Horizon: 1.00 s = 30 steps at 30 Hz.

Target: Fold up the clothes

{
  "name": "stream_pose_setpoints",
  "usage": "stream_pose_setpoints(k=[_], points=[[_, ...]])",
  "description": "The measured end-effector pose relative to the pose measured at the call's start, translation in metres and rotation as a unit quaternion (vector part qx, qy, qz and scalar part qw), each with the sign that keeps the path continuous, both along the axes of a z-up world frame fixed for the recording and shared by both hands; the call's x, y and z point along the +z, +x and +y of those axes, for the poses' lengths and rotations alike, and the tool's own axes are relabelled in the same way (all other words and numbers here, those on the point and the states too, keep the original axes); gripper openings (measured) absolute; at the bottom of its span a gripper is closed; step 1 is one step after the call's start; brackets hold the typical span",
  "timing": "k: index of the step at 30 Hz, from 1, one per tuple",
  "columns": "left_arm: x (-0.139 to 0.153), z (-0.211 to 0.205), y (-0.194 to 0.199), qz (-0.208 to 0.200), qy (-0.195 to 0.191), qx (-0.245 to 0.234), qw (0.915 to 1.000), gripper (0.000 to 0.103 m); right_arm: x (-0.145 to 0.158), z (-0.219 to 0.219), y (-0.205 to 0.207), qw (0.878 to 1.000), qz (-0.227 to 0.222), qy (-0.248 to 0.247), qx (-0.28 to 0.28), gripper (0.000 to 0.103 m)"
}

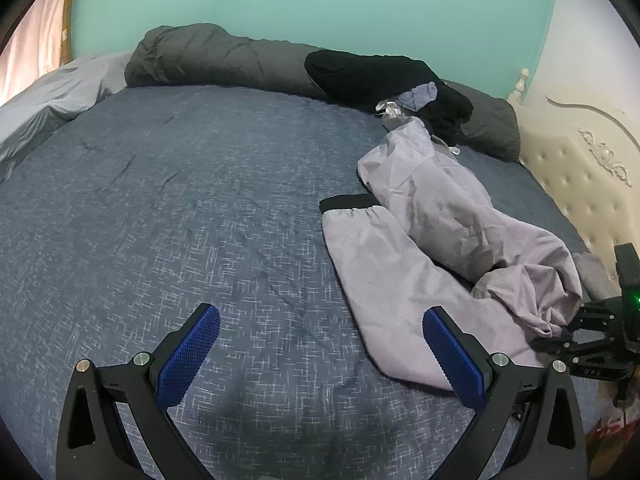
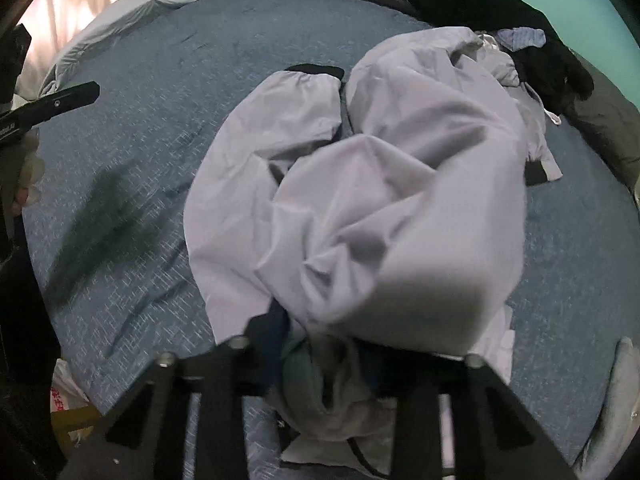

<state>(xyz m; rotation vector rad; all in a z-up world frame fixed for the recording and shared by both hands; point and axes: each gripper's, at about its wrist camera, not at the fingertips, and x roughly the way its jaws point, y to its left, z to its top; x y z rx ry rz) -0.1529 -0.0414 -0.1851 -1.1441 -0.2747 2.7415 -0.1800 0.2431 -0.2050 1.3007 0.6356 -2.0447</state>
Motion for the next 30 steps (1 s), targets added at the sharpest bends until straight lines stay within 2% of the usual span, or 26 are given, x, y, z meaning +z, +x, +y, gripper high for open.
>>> stream_pose_setpoints(k=[3,5,9,10,12,18,20,23,25,27,30], points=[[-0.001,0.000,-0.001,-0.001,-0.001,0.001,1.0000,0.103,0.010,0.018,0.001,1.000,0.018,-0.016,-0.010,0.015],[-0.001,-0.001,-0.002,0.000,-0.001,0.000,1.0000,0.103,0.023,0.042,-0.002,0.998,0.026,-0.052,-0.032,0.013],[0.002,-0.007,-0.004,0.001,0.010,0.012,0.9999,0.103,0.054,0.113,-0.015,0.981,0.032,-0.160,-0.110,0.011],[0.002,-0.008,-0.005,0.000,0.013,0.015,0.9998,0.103,0.057,0.131,-0.022,0.975,0.032,-0.170,-0.136,0.010],[0.003,-0.007,-0.006,-0.002,0.014,0.017,0.9998,0.103,0.060,0.166,-0.036,0.964,0.032,-0.188,-0.188,0.006],[0.010,0.003,-0.003,0.004,0.002,0.006,1.0000,0.103,0.054,0.229,-0.066,0.942,0.041,-0.158,-0.294,0.005],[0.012,0.005,-0.003,0.004,0.002,0.003,1.0000,0.103,0.059,0.228,-0.063,0.943,0.046,-0.166,-0.284,0.007],[0.014,0.007,-0.003,0.004,0.001,0.001,1.0000,0.103,0.078,0.204,-0.046,0.947,0.082,-0.157,-0.268,0.010],[0.016,0.008,-0.003,0.004,0.000,-0.001,1.0000,0.103,0.094,0.186,-0.032,0.952,0.105,-0.161,-0.239,0.015],[0.017,0.008,-0.002,0.006,-0.002,-0.002,1.0000,0.103,0.109,0.173,-0.019,0.957,0.136,-0.152,-0.205,0.025],[0.019,0.006,-0.001,0.007,-0.003,0.000,1.0000,0.103,0.128,0.162,-0.005,0.955,0.179,-0.136,-0.193,0.025]])
